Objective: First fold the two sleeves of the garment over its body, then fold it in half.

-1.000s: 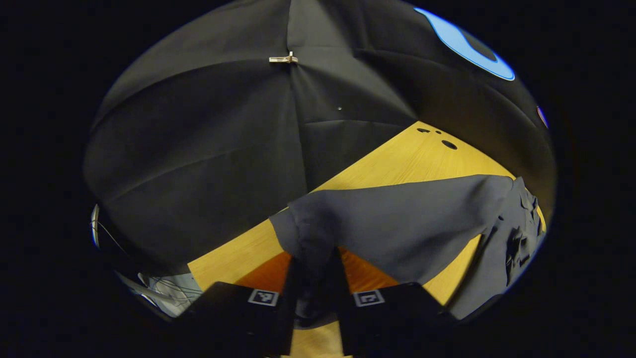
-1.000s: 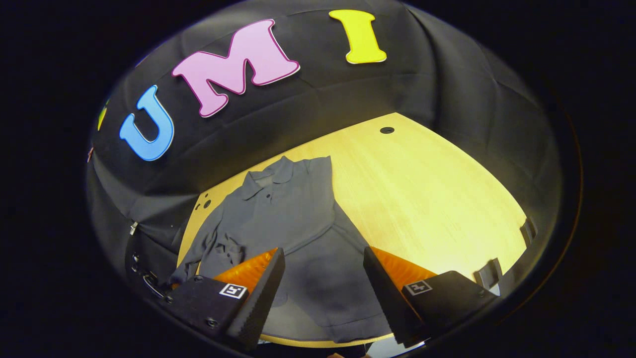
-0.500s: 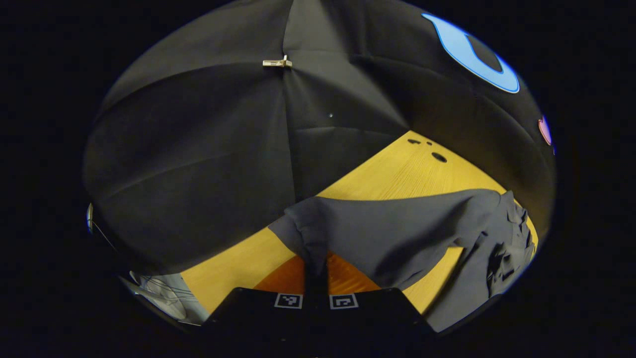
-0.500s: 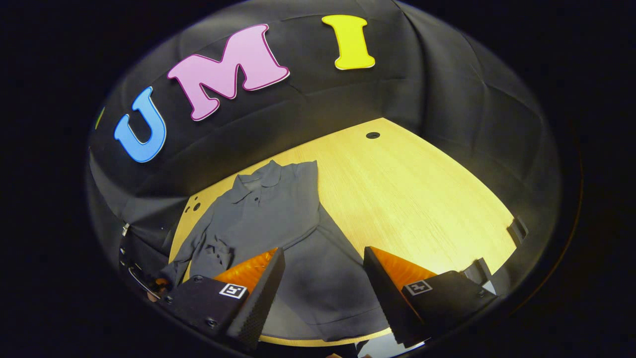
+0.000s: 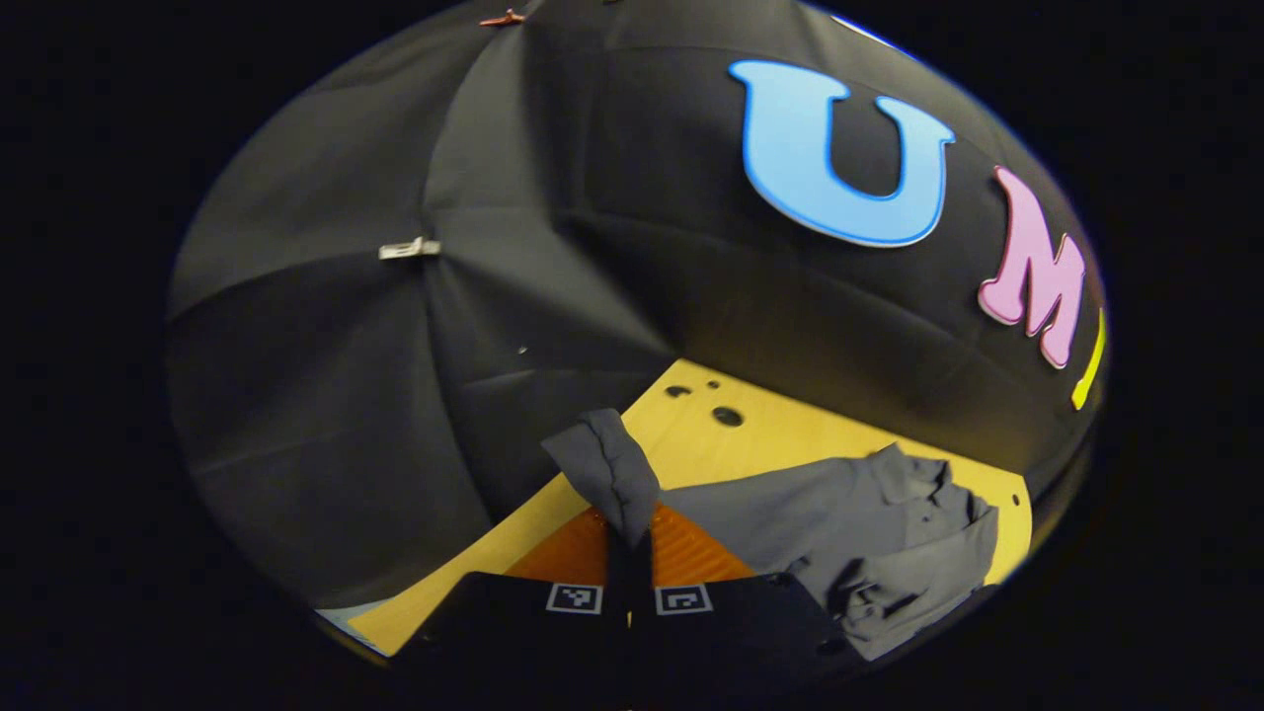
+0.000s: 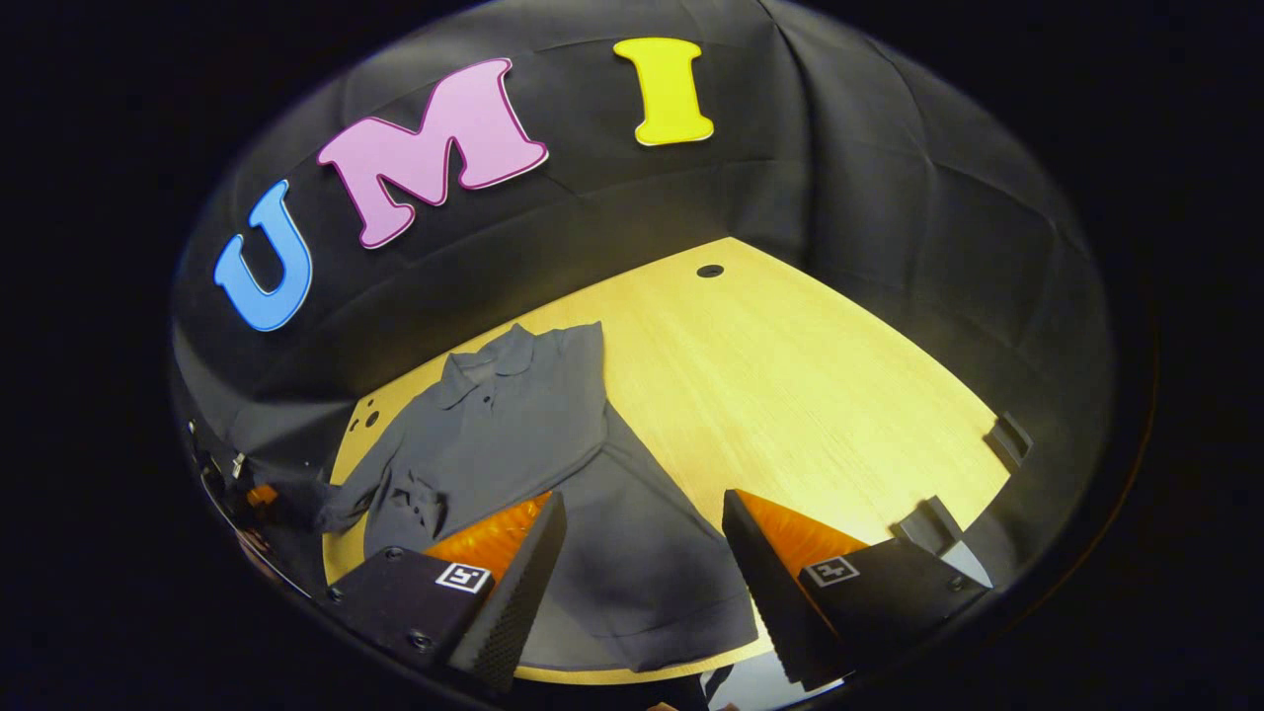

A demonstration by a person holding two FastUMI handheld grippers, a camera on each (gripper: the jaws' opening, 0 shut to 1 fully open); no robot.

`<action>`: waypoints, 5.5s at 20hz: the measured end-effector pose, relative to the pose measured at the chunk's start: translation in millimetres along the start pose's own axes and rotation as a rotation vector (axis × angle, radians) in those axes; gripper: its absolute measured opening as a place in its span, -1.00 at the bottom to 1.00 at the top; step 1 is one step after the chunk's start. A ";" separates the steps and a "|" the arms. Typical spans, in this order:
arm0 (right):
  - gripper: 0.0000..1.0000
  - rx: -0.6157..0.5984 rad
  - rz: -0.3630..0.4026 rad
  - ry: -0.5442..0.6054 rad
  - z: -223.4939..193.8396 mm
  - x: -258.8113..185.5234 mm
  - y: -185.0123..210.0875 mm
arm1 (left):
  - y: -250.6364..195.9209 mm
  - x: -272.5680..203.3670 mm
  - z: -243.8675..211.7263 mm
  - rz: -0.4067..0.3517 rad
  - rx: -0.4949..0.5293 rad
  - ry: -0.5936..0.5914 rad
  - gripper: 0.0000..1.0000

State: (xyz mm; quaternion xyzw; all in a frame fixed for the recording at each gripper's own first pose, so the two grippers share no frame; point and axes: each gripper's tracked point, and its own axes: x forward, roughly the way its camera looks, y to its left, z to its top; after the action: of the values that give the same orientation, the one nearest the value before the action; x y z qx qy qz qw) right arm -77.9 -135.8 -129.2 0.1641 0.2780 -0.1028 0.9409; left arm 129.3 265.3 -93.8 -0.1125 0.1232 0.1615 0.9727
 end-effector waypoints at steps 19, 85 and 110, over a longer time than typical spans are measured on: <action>0.97 0.017 -0.047 0.007 11.0 -2.1 -57.3 | -374.5 -32.7 -39.5 -0.576 0.174 0.074 -0.89; 0.99 -0.287 -0.027 0.502 -176.8 33.9 -7.9 | -41.2 -138.7 -303.0 -0.199 0.407 0.491 0.53; -0.84 -0.291 0.169 0.368 -82.3 61.1 55.2 | -129.5 -134.9 -211.6 -0.267 0.234 0.322 -0.89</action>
State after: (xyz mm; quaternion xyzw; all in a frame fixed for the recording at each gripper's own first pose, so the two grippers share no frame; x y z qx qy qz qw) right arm -52.1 -60.9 -214.5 0.0657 0.4417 0.0490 0.8934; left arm 6.8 52.4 -233.2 -0.0384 0.2785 -0.0040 0.9597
